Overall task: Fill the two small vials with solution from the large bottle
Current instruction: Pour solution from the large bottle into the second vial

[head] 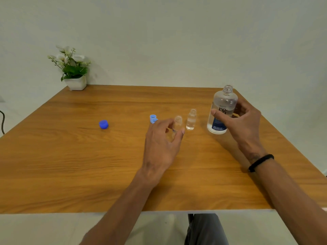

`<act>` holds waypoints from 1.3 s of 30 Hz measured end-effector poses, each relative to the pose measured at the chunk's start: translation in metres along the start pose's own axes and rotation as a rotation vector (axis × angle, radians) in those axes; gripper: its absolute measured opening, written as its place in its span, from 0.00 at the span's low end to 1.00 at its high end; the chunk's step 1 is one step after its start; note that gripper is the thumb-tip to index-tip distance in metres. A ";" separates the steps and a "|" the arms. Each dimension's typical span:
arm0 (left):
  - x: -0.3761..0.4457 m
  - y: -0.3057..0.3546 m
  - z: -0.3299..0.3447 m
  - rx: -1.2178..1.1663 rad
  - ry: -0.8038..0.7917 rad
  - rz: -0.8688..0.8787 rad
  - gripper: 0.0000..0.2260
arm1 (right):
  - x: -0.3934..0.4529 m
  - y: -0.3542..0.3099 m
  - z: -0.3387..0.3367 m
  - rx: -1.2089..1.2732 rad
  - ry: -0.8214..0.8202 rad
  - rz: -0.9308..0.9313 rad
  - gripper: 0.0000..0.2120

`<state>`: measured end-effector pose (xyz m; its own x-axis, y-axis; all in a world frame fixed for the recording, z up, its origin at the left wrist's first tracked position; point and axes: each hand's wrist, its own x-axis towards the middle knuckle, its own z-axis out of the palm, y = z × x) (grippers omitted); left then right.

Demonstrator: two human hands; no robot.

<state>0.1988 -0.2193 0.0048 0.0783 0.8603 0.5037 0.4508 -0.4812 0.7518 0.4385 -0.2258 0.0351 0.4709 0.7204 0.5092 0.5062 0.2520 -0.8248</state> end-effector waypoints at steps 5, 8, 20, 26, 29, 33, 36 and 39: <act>-0.044 -0.005 -0.037 -0.026 -0.186 -0.078 0.17 | -0.038 -0.026 -0.014 -0.010 -0.064 -0.083 0.28; -0.054 -0.007 -0.054 -0.057 -0.225 -0.077 0.18 | -0.061 -0.034 -0.017 -0.097 -0.157 -0.155 0.32; -0.056 -0.017 -0.060 -0.246 -0.248 -0.057 0.16 | -0.093 -0.046 -0.007 -0.392 -0.380 -0.453 0.34; -0.056 -0.022 -0.057 -0.252 -0.238 -0.064 0.18 | -0.094 -0.045 -0.002 -0.419 -0.429 -0.475 0.35; -0.056 -0.024 -0.055 -0.260 -0.244 -0.068 0.18 | -0.094 -0.044 -0.003 -0.430 -0.430 -0.479 0.35; -0.056 -0.024 -0.056 -0.264 -0.243 -0.076 0.18 | -0.093 -0.044 -0.002 -0.442 -0.427 -0.472 0.35; -0.057 -0.022 -0.057 -0.268 -0.244 -0.081 0.18 | -0.091 -0.045 -0.003 -0.444 -0.425 -0.463 0.35; -0.056 -0.023 -0.056 -0.278 -0.247 -0.084 0.18 | -0.088 -0.048 -0.002 -0.458 -0.427 -0.470 0.36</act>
<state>0.1342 -0.2660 -0.0173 0.2791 0.8968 0.3433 0.2089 -0.4057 0.8898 0.3745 -0.3028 0.0299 -0.1385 0.8140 0.5641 0.8751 0.3673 -0.3152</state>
